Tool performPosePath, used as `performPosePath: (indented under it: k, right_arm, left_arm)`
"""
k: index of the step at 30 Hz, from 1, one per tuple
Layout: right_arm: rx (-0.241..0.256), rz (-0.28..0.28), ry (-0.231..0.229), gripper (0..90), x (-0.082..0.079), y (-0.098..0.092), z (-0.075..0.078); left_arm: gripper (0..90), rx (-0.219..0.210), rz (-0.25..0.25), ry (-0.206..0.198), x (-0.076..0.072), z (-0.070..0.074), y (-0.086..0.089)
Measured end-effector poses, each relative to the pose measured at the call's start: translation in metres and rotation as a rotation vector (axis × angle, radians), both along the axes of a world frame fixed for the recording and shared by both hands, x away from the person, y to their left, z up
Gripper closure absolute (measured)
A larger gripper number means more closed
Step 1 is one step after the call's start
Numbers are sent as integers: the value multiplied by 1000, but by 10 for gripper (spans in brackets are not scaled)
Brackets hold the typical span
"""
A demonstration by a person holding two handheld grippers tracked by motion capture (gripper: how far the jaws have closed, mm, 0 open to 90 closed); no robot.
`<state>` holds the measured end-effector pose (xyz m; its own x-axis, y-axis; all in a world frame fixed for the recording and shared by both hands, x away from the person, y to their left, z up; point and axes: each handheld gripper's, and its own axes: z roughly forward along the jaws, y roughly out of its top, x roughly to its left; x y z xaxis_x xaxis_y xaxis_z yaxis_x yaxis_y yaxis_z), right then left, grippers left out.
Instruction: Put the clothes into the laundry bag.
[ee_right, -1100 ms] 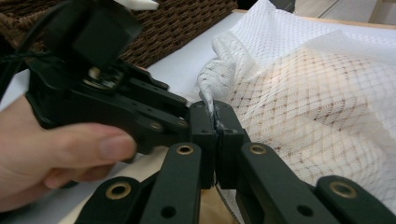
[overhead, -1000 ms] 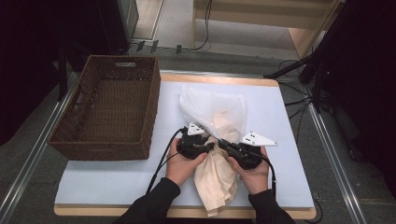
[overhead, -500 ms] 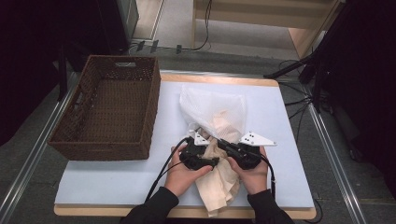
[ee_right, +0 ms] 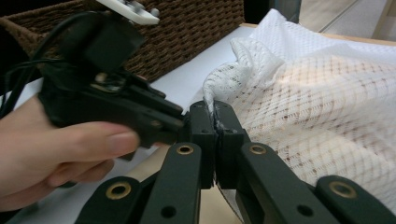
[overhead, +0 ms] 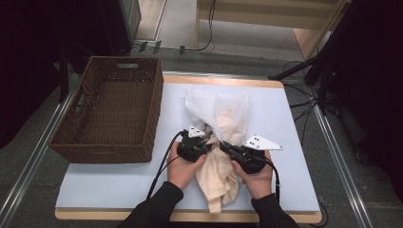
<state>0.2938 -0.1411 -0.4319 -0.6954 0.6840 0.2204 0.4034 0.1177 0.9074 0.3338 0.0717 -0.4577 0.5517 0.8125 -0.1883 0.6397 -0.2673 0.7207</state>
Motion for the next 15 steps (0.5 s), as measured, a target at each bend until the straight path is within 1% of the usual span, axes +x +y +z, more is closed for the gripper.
performPosePath:
  k: [1,2,4,5,6,7,9,10,11,12,13,14,15]
  right_arm:
    - [4,4,0,891,-1,0,0]
    - [4,6,0,891,-1,1,0]
    - [0,8,1,891,0,0,0]
    - [-1,5,-1,891,0,0,-1]
    - [-10,-3,3,891,1,-1,-1]
    - [-14,-9,5,890,2,-2,-3]
    - [-10,-22,21,890,4,-5,-5]
    - [-10,-28,22,890,5,-6,-6]
    - [-7,-33,30,890,6,-7,-6]
    - [-5,-36,30,890,6,-7,-6]
    - [-5,-37,30,890,6,-7,-5]
    - [-4,-37,26,889,6,-7,-5]
    - [-6,-38,29,890,5,-5,-5]
  left_arm:
    - [839,4,25,-2,3,-3,3]
    - [838,-6,42,6,5,-5,5]
    - [828,-33,36,13,6,-8,7]
    - [812,-42,17,6,4,-8,6]
    - [783,-51,-15,0,2,-6,6]
    - [739,-64,-40,-4,0,-4,7]
    - [645,-112,-80,-25,-5,4,10]
    - [595,-133,-97,-37,-7,8,12]
    - [546,-143,-104,-46,-8,10,14]
    - [496,-133,-96,-56,-9,12,16]
    - [444,-110,-72,-70,-9,12,16]
    - [398,-67,-35,-78,-7,10,16]
    - [370,-65,-26,-80,-6,9,16]
